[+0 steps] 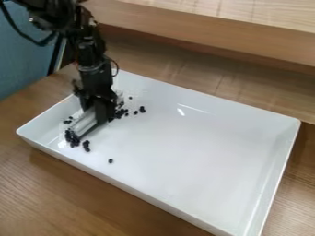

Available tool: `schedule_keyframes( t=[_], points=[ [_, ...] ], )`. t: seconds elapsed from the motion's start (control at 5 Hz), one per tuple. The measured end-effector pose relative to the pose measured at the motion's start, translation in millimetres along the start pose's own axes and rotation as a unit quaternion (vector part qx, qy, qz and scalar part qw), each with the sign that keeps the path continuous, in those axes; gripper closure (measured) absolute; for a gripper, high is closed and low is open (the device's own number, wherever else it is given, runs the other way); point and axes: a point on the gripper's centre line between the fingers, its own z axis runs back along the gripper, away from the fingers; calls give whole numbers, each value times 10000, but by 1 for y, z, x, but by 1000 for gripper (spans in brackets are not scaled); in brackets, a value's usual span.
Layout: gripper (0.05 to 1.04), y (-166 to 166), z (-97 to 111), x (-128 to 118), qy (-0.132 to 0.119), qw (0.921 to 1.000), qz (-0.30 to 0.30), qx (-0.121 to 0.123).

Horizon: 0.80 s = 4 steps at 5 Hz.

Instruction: Sweep into pile

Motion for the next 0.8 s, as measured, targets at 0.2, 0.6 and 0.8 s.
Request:
schedule_keyframes(
  t=[0.2,0.6,0.8],
  points=[
    [683,2,-1,-2,43,9999,73,73],
    [297,-10,1,-11,385,9989,250,-135],
    [86,-23,14,-9,310,9960,528,-656]
  ],
)
